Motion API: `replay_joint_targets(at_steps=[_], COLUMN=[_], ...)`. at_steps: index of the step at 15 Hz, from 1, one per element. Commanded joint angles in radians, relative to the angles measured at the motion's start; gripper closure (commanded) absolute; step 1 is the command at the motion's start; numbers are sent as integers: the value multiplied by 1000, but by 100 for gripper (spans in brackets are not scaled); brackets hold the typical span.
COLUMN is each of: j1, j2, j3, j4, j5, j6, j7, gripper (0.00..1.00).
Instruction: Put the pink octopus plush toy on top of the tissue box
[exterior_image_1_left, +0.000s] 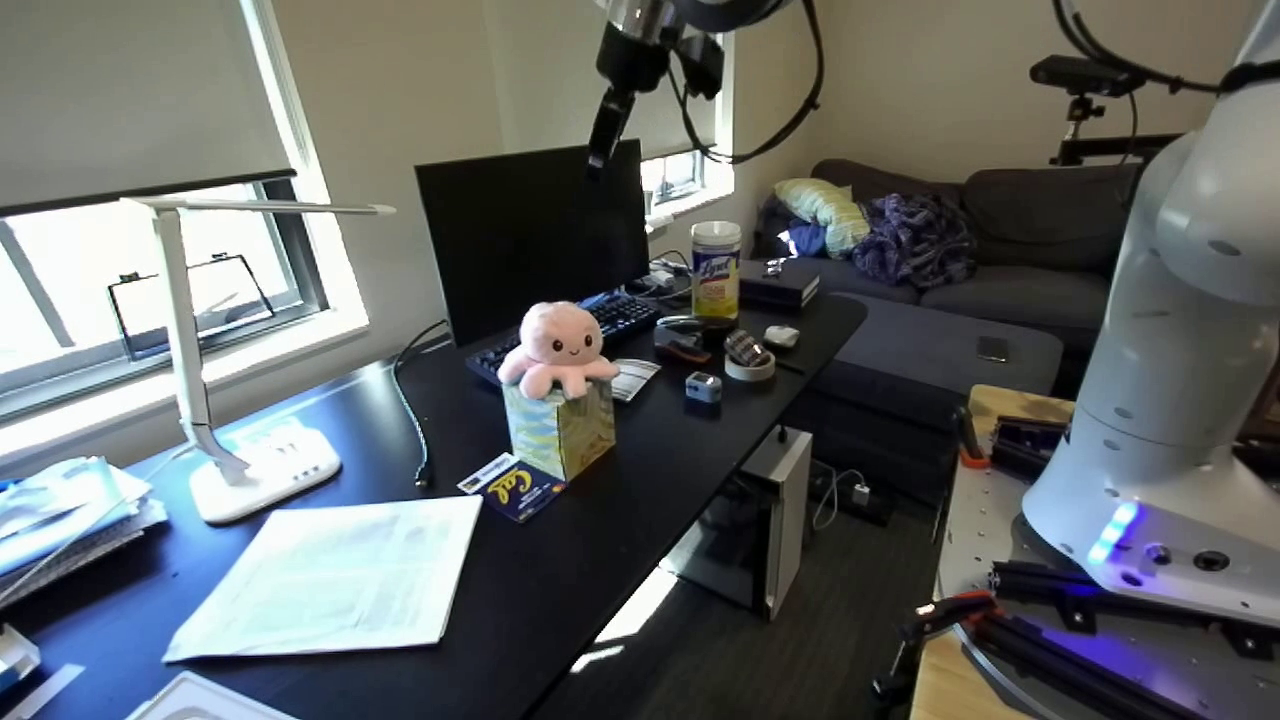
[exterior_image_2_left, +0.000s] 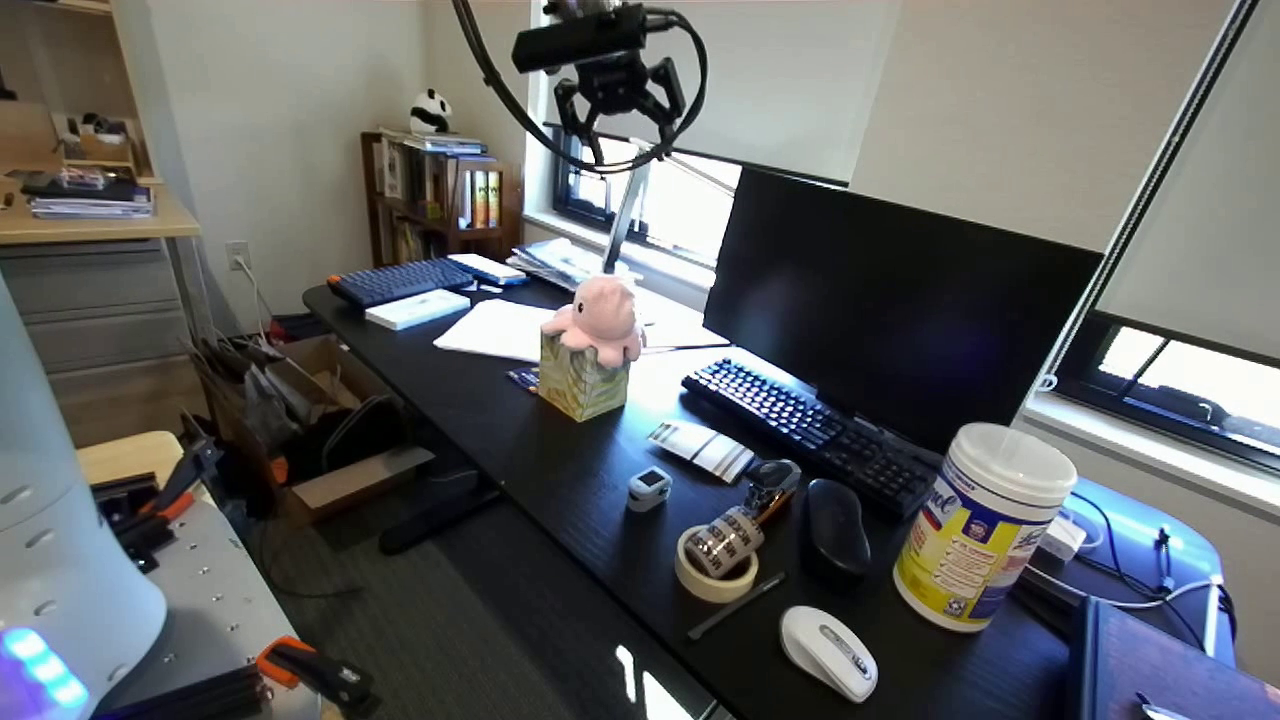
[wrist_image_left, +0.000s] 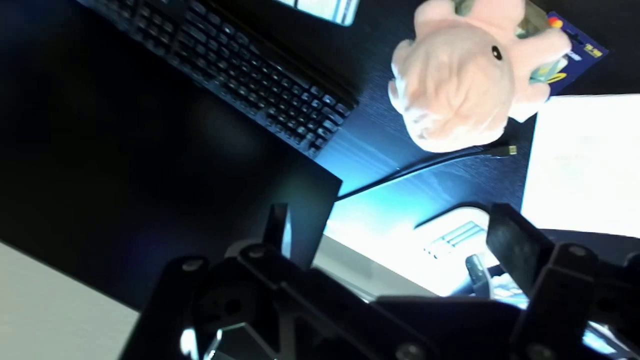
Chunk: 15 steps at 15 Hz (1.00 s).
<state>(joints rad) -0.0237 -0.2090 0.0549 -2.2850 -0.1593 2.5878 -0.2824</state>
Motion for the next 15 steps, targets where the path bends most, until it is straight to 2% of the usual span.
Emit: replay_joint_targets(at_steps=[1,3,5,6,15], j1=[-63,-86,-66,-51,-47], j2=[-184,-249,-290,-236,-248], j3=[38,64,67,38,35], j4=[-117,-148,-170,-127,-137], j5=[-187,-255,-241,-228,-227], j6=[-109,-224,-306,-262,-270], j7=[263,369,413,355,360], gripper=[0,0,0,0,0])
